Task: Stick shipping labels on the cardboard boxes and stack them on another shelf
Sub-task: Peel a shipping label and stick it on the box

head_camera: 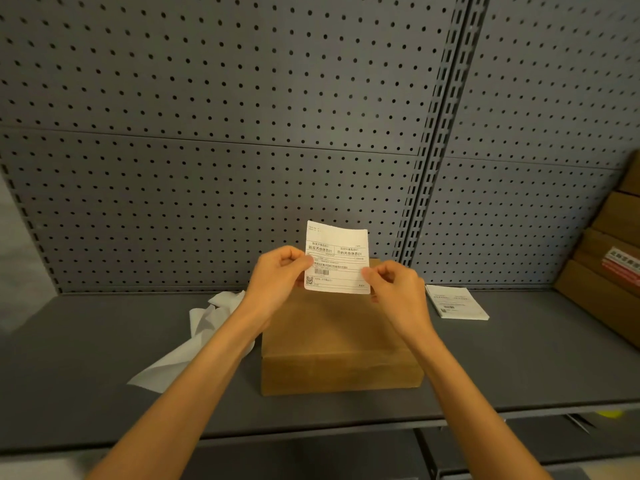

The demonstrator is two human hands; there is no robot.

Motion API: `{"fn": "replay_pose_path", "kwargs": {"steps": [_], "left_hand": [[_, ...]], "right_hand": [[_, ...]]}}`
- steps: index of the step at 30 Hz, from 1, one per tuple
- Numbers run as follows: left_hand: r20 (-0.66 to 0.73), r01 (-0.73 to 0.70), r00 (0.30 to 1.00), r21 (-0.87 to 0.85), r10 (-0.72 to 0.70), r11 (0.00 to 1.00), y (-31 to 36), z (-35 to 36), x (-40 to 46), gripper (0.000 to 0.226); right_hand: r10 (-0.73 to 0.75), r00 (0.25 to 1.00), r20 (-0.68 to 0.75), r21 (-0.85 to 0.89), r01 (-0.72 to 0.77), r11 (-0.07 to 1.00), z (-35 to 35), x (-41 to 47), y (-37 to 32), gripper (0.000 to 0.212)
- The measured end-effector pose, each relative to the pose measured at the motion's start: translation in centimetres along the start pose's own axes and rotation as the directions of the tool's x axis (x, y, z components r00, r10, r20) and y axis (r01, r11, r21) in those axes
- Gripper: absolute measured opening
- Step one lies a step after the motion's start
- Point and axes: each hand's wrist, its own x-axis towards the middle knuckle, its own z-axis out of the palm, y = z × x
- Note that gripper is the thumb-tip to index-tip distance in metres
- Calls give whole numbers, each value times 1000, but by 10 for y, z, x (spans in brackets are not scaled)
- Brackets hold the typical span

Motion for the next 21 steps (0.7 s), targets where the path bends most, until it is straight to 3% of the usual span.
{"fn": "replay_pose_path", "kwargs": {"steps": [6, 12, 21], "left_hand": [[-66, -18, 997, 213, 33, 977, -16, 4, 12, 11], [-71, 26, 997, 504, 11, 864, -38, 12, 28, 14], [-49, -29, 995, 665, 82, 746, -53, 17, 30, 18]], "right_hand": [[34, 999, 22, -34, -33, 999, -4, 10, 2, 30], [100, 991, 92, -186, -82, 979, 5, 25, 17, 42], [98, 989, 115, -339, -54, 939, 18, 33, 33, 42]]}}
